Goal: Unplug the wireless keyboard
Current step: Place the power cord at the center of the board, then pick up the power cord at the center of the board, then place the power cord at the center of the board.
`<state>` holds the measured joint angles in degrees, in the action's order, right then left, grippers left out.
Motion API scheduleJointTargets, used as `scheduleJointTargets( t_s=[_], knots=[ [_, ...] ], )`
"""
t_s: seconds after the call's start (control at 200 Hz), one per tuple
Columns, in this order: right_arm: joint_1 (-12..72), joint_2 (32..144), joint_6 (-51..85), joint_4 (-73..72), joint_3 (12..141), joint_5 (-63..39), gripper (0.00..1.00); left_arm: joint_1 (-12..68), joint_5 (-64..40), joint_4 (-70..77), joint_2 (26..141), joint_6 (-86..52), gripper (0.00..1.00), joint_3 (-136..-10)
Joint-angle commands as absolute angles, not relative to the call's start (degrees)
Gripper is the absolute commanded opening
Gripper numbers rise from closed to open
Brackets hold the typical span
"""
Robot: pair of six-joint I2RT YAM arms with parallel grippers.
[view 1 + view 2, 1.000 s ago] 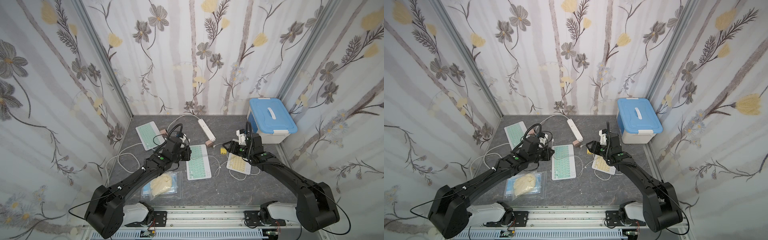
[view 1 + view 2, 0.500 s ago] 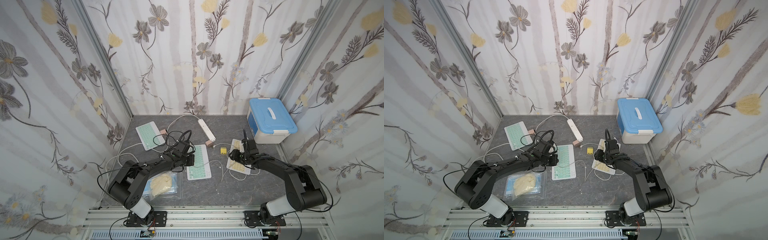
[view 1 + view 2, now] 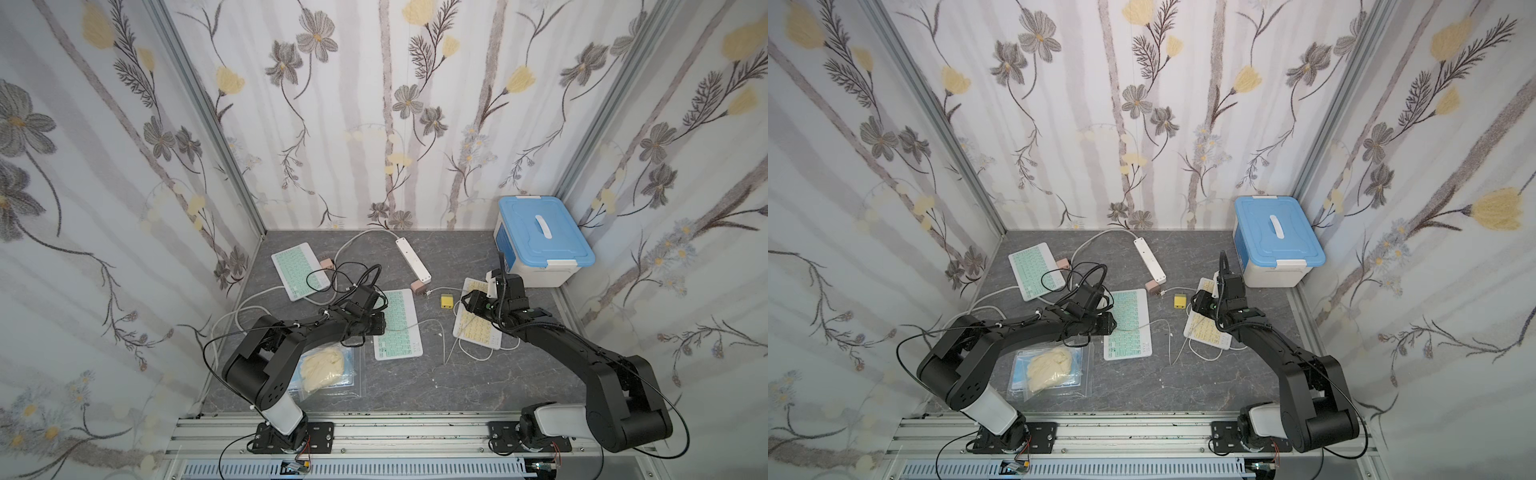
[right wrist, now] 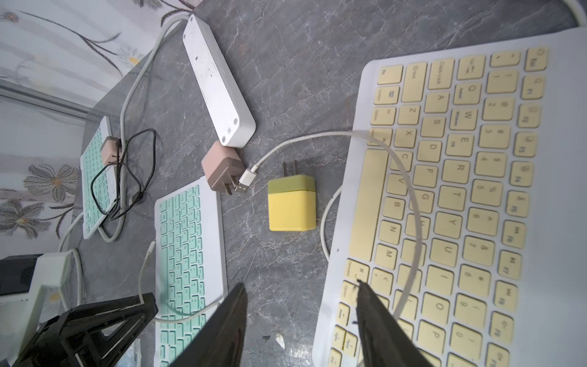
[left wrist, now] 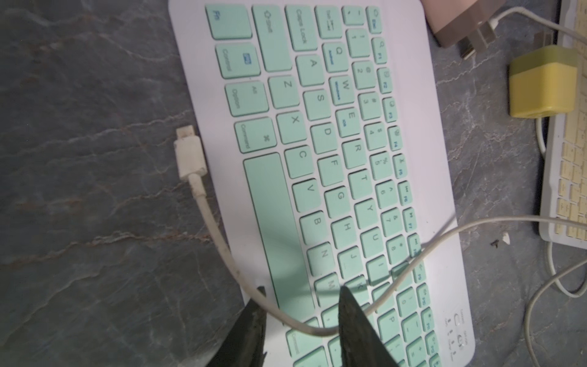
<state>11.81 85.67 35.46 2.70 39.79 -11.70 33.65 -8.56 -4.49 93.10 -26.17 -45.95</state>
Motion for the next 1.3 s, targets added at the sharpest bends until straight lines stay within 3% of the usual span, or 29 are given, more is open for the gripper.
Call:
scheduleJointTargets(
  t_s=[0.0,0.205,0.325,0.39,0.485,0.55,0.859,1.199,1.249,1.294],
  knots=[
    [10.8,86.6,33.6,3.5,38.5,-9.7,0.57,33.7,-7.6,-4.4,90.8,-26.4,0.52,-45.6],
    [10.0,89.2,35.2,-0.7,36.7,-14.1,0.57,33.6,-6.5,-7.1,82.4,-26.3,0.64,-44.1],
    [10.0,93.3,36.6,-4.4,37.7,-17.7,0.5,33.4,-4.9,-10.0,76.9,-24.7,0.72,-43.2],
    [10.1,95.5,37.0,-5.5,38.7,-17.7,0.41,32.7,-3.2,-12.0,73.6,-24.0,0.74,-43.0],
    [11.0,97.6,36.2,-5.1,41.1,-17.7,0.13,30.5,-1.2,-13.9,68.4,-23.6,0.77,-41.9],
    [12.9,96.8,35.4,-3.4,43.9,-17.2,0.0,28.6,0.4,-14.4,65.3,-23.6,0.79,-40.9],
    [29.8,86.1,32.9,0.0,55.1,-16.5,0.0,18.7,2.1,-14.8,59.5,-26.8,0.8,-37.4],
    [41.3,102.0,31.2,-3.6,63.1,-22.7,0.0,14.6,5.1,-13.0,57.6,-28.6,0.81,-34.1],
    [41.2,103.9,30.9,-2.3,63.1,-19.8,0.1,14.4,6.0,-12.7,57.8,-28.7,0.81,-33.8],
    [40.9,105.0,30.5,-0.9,63.0,-17.0,0.26,14.3,6.7,-12.4,57.9,-28.7,0.81,-33.4]
  ],
)
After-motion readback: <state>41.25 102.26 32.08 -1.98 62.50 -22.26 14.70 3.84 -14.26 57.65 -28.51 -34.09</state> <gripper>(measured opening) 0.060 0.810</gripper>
